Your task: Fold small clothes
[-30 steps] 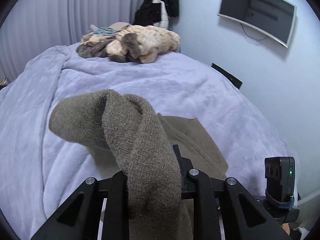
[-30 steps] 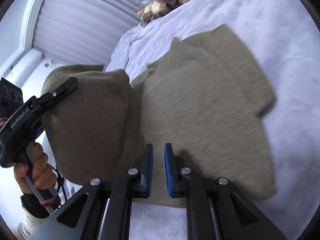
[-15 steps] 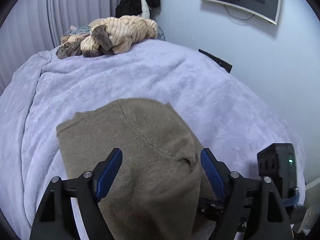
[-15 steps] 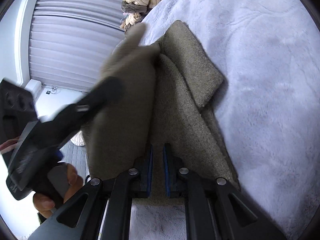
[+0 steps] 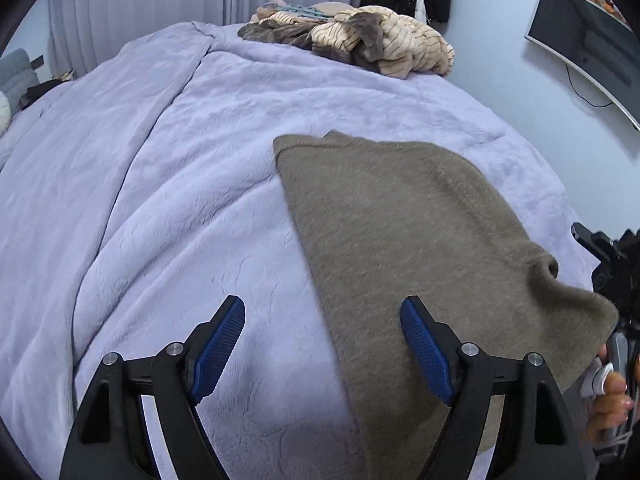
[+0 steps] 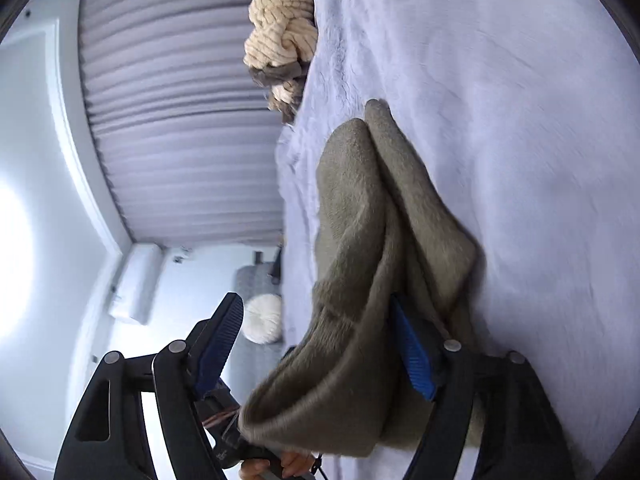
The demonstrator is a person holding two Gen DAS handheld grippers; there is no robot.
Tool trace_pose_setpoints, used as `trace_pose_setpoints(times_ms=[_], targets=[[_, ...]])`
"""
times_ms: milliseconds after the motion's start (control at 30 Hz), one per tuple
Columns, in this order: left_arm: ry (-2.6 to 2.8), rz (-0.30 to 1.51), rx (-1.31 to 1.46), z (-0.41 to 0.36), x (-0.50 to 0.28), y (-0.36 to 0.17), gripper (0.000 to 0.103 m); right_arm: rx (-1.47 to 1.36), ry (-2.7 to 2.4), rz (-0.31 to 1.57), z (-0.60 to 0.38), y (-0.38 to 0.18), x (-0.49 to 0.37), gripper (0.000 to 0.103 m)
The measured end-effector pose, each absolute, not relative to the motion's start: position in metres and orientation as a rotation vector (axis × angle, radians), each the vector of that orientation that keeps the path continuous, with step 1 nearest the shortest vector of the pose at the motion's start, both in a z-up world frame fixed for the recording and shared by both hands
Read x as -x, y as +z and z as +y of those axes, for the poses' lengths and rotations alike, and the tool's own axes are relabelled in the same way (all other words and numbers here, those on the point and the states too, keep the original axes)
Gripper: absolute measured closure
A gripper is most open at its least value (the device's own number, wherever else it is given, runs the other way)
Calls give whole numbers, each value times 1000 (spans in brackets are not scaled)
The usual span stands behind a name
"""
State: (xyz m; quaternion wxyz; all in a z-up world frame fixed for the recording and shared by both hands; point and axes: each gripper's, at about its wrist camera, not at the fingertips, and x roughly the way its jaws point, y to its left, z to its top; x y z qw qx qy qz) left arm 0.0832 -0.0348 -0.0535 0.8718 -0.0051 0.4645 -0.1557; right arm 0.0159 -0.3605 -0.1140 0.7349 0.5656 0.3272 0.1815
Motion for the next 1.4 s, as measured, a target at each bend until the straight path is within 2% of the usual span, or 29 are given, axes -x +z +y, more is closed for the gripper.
trace_pose_setpoints(times_ms=[33,67,100,167,233,300,400,467,667,867,900,967,1100,1133,1167,1200,1233,1333,1400], targets=[[-326,970,32,-32,-82,-57,22,-1203,390,758,-359,-110,-23,27],[-324,967,46,-30,-80,-58,22,-1131,364,806,-354,-104,-31,46],[-320,967,52,-30,-80,-58,22,-1033,324,851,-350,-95,-36,78],[-330,958,45,-33,-79,-53,22,-799,271,870,-336,-72,-46,78],[-339,928,12,-38,-75,-49,22,-687,271,812,-329,-49,-38,79],[-346,928,-14,-43,-77,-49,22,-671,250,785,-336,-43,-32,80],[-360,947,-29,-48,-76,-58,21,-683,164,838,-351,-67,-26,80],[-349,954,-31,-47,-75,-64,12,-702,144,867,-358,-86,-21,80],[-333,961,-10,-35,-72,-59,11,-669,107,866,-359,-80,-12,78],[-270,934,-40,-17,-68,-52,11,-781,226,877,-364,-77,-7,58],[-274,945,-30,-13,-66,-53,11,-812,261,885,-365,-78,-3,48],[-298,957,-13,-8,-62,-55,11,-883,329,882,-366,-80,9,37],[-347,970,-9,-14,-52,-56,11,-985,381,855,-368,-80,23,38],[-360,968,-15,-18,-50,-55,11,-976,384,849,-366,-76,26,38],[-368,968,-29,-22,-46,-55,11,-941,373,851,-363,-72,29,51],[-373,975,-55,-27,-44,-57,11,-876,348,866,-358,-68,29,80],[-367,988,-92,-32,-43,-61,11,-781,292,897,-352,-66,32,86],[-365,1000,-147,-35,-36,-75,11,-598,161,990,-345,-80,41,87],[-368,1018,-159,-33,-33,-84,11,-630,156,1005,-350,-97,50,88]])
